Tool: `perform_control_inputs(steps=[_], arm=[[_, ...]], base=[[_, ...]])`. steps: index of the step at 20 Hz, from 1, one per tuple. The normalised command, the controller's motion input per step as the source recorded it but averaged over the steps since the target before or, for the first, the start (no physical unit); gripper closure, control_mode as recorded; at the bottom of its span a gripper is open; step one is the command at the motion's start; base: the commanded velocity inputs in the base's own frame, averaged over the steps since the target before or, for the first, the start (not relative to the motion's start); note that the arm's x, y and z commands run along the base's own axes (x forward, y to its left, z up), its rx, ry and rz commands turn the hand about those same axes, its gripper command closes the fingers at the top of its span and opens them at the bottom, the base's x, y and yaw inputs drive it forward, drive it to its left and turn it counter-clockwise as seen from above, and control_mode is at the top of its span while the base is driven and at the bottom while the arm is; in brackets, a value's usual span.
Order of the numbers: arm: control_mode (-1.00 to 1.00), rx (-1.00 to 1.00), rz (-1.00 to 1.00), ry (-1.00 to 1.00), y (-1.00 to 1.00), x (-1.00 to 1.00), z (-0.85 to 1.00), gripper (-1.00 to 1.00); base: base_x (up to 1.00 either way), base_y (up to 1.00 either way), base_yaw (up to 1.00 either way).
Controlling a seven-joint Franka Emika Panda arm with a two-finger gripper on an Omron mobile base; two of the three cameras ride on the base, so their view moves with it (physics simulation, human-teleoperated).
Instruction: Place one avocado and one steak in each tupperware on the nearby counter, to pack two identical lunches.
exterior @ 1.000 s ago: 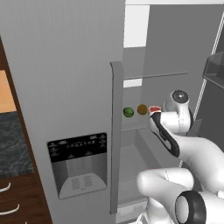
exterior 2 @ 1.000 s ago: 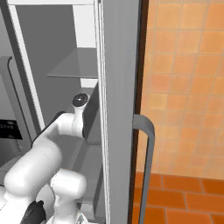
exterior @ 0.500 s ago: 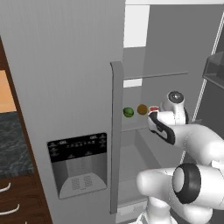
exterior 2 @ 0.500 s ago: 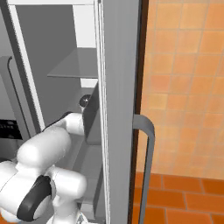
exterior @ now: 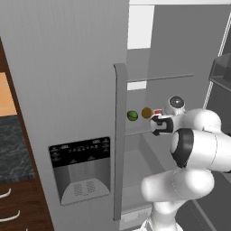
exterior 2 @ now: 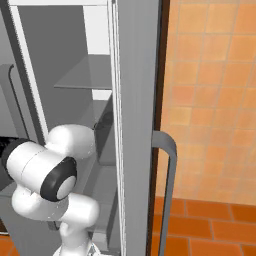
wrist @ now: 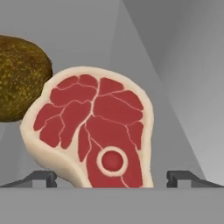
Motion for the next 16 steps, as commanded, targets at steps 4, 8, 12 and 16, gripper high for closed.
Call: perform_control_inputs(steps=[4, 8, 12, 16], arm=[[-1.0, 0.0, 0.0, 0.0, -0.04, 0.46, -0.31, -1.0], [-1.0, -0.04, 0.04, 0.04, 0.05, 0.01, -0.61, 1.0], [-1.0, 0.0, 0.15, 0.0, 0.0, -0.19, -0.21, 1.0], [-1.0, 0.0, 0.21, 0.0, 0.18, -0.92, 0.0, 1.0]], base=[[0.0, 0.0, 0.0], [0.0, 0.0, 0.0], [0.0, 0.0, 0.0], [0.0, 0.0, 0.0]])
